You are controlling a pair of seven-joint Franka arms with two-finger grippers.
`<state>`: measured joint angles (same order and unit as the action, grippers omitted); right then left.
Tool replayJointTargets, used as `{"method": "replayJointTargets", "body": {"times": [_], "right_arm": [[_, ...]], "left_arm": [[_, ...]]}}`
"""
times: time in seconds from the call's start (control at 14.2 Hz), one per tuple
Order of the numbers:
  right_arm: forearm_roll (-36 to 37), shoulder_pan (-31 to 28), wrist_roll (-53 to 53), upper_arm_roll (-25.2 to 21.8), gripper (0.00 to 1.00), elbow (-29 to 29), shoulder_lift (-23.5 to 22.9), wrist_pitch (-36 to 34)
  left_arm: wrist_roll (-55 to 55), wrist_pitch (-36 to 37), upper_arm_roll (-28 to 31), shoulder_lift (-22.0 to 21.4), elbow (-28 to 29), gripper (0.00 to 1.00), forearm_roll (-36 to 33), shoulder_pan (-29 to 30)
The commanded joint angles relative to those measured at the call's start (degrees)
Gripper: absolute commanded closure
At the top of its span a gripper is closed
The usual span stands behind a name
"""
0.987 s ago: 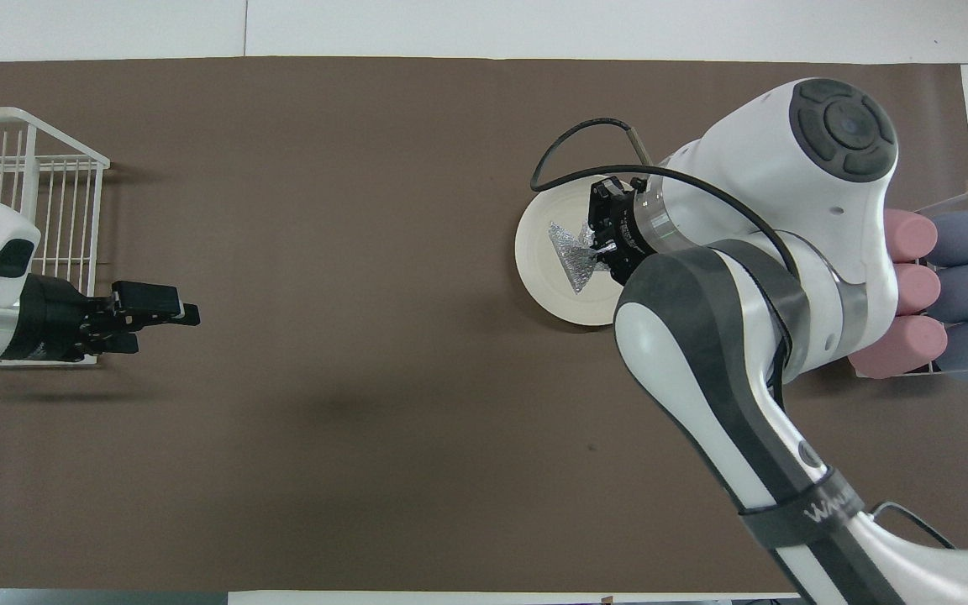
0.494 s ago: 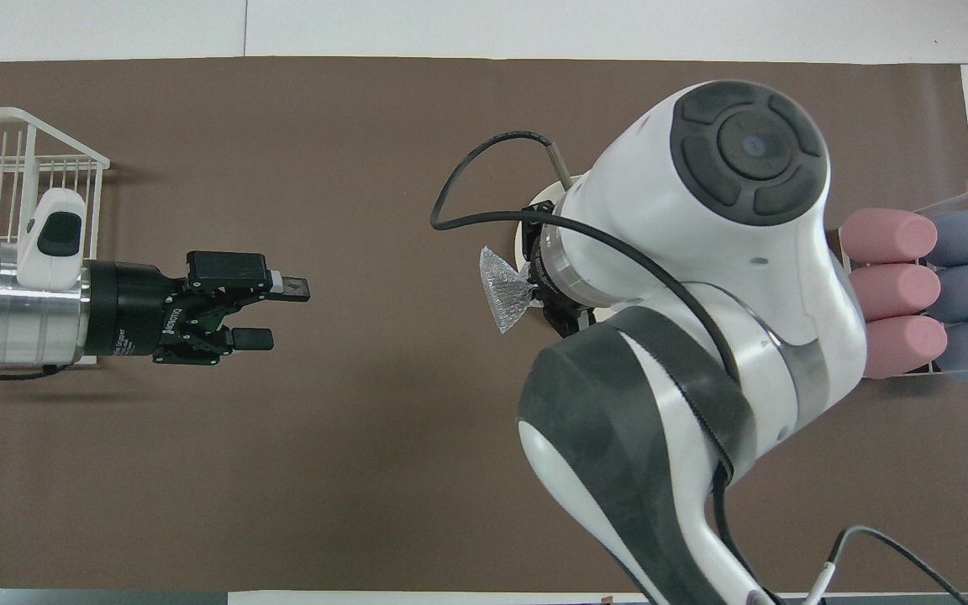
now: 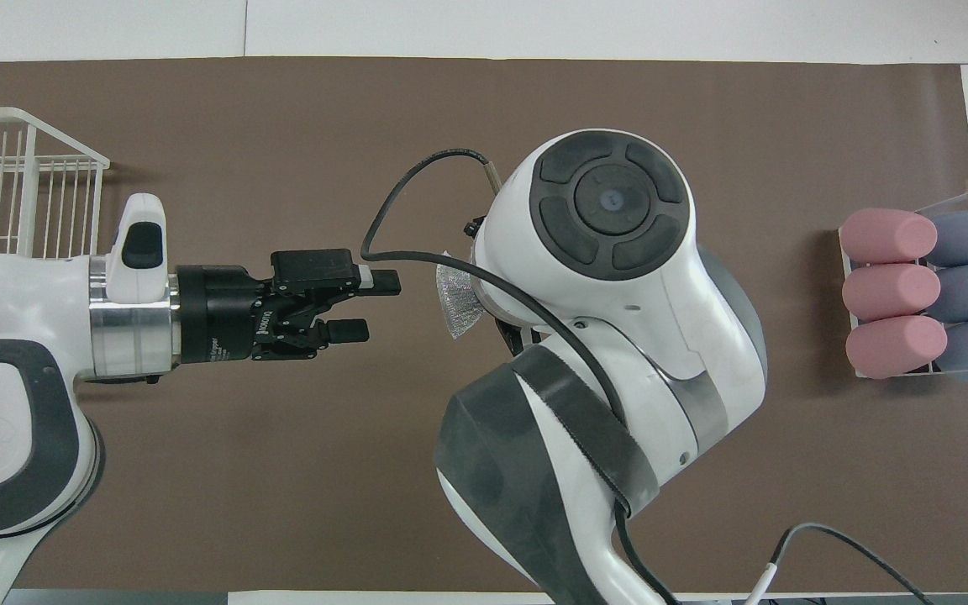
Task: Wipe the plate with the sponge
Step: 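Bring the scrubber to the left gripper and hand it over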
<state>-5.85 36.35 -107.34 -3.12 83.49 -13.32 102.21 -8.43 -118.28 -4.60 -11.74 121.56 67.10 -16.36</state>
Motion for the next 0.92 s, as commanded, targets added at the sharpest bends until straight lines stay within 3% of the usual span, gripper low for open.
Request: {"method": "replayJointTargets", "body": {"times": [0.0,0.14,0.35,0.56,0.63,0.71,0.85], "right_arm": [[1.2,-0.5,-0.7,0.2,1.0,-1.6,-0.8,-0.3],[1.3,-0.5,-0.6,0.2,1.0,-1.6,-0.8,-0.3],[1.3,-0.6,-0.6,0.2,1.0,-1.5,-0.8,-0.3],[1.3,-0.6,-0.6,0.2,1.0,-1.4,-0.7,-0.3],[1.3,-0.6,-0.6,0.2,1.0,-1.4,-0.7,-0.3],[1.3,-0.6,-0.6,0.2,1.0,-1.4,-0.8,-0.3],[1.3,-0.6,-0.6,0.2,1.0,-1.3,-0.8,-0.3]], "left_arm": [[8.0,-2.5,0.8,2.1,1.3,0.01,2.8,-1.1],[10.2,-4.3,0.8,3.6,1.1,0.01,4.6,-1.7],[9.8,-13.8,0.8,5.1,0.7,0.01,7.2,-8.1],[9.1,-13.6,0.8,6.5,-1.2,0.05,7.2,-8.5],[9.1,-13.7,0.8,6.5,-1.1,0.12,7.2,-8.9],[9.0,-13.3,0.8,6.4,-1.1,0.28,7.2,-9.0],[8.9,-11.5,1.0,6.4,-1.2,0.71,7.2,-8.3]]}}
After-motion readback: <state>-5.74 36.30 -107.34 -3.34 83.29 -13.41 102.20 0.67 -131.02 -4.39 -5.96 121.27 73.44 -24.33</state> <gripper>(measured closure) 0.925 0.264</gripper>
